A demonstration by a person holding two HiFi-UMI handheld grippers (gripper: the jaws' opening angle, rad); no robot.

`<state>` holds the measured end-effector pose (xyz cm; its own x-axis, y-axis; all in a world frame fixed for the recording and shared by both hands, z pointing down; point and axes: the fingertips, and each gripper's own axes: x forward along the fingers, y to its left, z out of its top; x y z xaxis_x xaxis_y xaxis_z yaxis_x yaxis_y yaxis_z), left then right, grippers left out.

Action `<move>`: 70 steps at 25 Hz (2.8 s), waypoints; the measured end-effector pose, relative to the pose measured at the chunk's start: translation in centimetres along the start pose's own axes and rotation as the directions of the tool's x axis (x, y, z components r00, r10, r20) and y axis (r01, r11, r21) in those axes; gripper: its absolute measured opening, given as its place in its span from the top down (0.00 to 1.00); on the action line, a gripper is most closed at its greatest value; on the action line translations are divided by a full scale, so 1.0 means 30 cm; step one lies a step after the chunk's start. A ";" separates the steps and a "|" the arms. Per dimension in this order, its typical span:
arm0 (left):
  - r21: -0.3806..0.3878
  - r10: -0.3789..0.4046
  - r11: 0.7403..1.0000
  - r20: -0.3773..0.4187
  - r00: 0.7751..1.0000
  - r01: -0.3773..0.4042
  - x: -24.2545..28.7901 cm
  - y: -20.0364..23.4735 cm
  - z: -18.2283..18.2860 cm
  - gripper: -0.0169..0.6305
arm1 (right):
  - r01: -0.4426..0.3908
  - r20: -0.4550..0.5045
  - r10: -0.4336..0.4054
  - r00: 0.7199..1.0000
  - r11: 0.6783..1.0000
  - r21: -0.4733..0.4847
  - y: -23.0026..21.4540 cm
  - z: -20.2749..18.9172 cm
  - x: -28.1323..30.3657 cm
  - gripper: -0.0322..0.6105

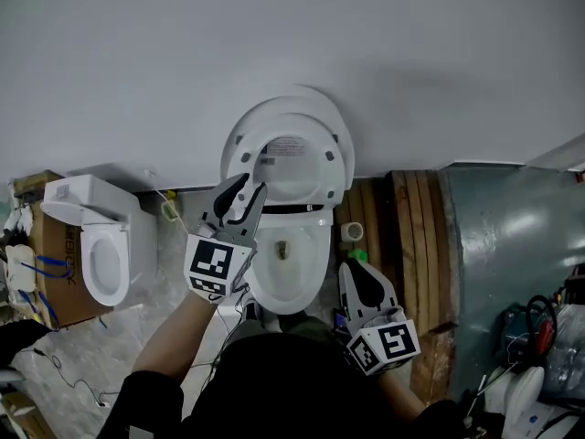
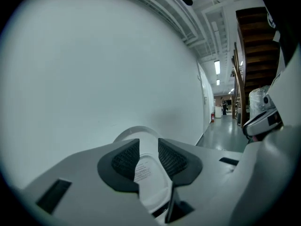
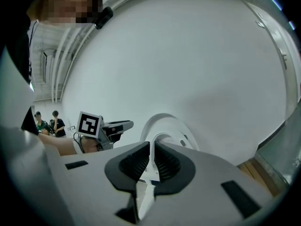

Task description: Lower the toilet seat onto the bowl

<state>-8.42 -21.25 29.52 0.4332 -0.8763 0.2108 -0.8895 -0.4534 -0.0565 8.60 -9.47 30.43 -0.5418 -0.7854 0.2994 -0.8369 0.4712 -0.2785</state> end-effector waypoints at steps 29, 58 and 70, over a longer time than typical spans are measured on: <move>0.164 0.132 0.982 -0.256 0.958 -0.092 0.679 0.214 -0.232 0.61 | -0.061 0.009 0.061 0.998 0.987 0.148 -0.174 -0.025 0.018 0.87; 0.025 0.219 0.976 -0.156 0.963 -0.218 0.494 0.092 -0.206 0.60 | -0.123 -0.033 0.133 0.991 0.969 0.214 -0.248 -0.055 0.078 0.87; 0.015 0.152 0.988 -0.118 0.981 -0.151 0.347 -0.004 -0.211 0.60 | -0.126 -0.115 0.152 0.982 0.971 0.203 -0.140 -0.116 0.180 0.87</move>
<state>-4.72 -29.27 37.90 0.2732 -0.9094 0.3136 -0.9425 -0.3183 -0.1019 8.91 -14.30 36.38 -0.6677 -0.6533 0.3570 -0.7286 0.4751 -0.4933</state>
